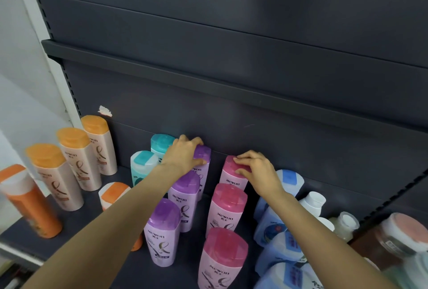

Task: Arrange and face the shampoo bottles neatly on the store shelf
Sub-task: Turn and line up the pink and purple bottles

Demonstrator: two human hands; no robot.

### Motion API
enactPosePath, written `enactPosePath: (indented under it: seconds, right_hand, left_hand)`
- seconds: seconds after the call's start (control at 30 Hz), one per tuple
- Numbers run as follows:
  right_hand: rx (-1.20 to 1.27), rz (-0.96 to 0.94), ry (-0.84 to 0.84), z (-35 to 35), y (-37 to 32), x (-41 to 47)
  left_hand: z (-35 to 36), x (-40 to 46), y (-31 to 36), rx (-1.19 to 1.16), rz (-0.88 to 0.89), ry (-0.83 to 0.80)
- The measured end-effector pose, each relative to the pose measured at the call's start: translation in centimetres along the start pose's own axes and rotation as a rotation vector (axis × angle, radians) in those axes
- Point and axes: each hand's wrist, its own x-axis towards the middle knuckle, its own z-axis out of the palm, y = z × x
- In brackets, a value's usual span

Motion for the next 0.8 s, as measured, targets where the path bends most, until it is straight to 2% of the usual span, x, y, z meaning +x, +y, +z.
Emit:
enactPosePath:
  seconds: [0.33, 0.57, 0.67, 0.8]
  right_hand:
    - [-0.026, 0.048, 0.015, 0.1, -0.2, 0.1]
    - [-0.036, 0.073, -0.07, -0.6, -1.3, 0.0]
    - [0.064, 0.08, -0.033, -1.9, -3.0, 0.3]
    - [0.317, 0.056, -0.005, -3.3, -6.8, 0.7]
  left_hand:
    - [-0.5, -0.2, 0.6, -0.011, 0.043, -0.042]
    - [-6.0, -2.0, 1.0, -0.095, 0.085, 0.101]
    - [-8.4, -3.6, 0.7, -0.166, 0.102, 0.199]
    - [-10.8, -5.6, 0.1, -0.237, 0.13, 0.306]
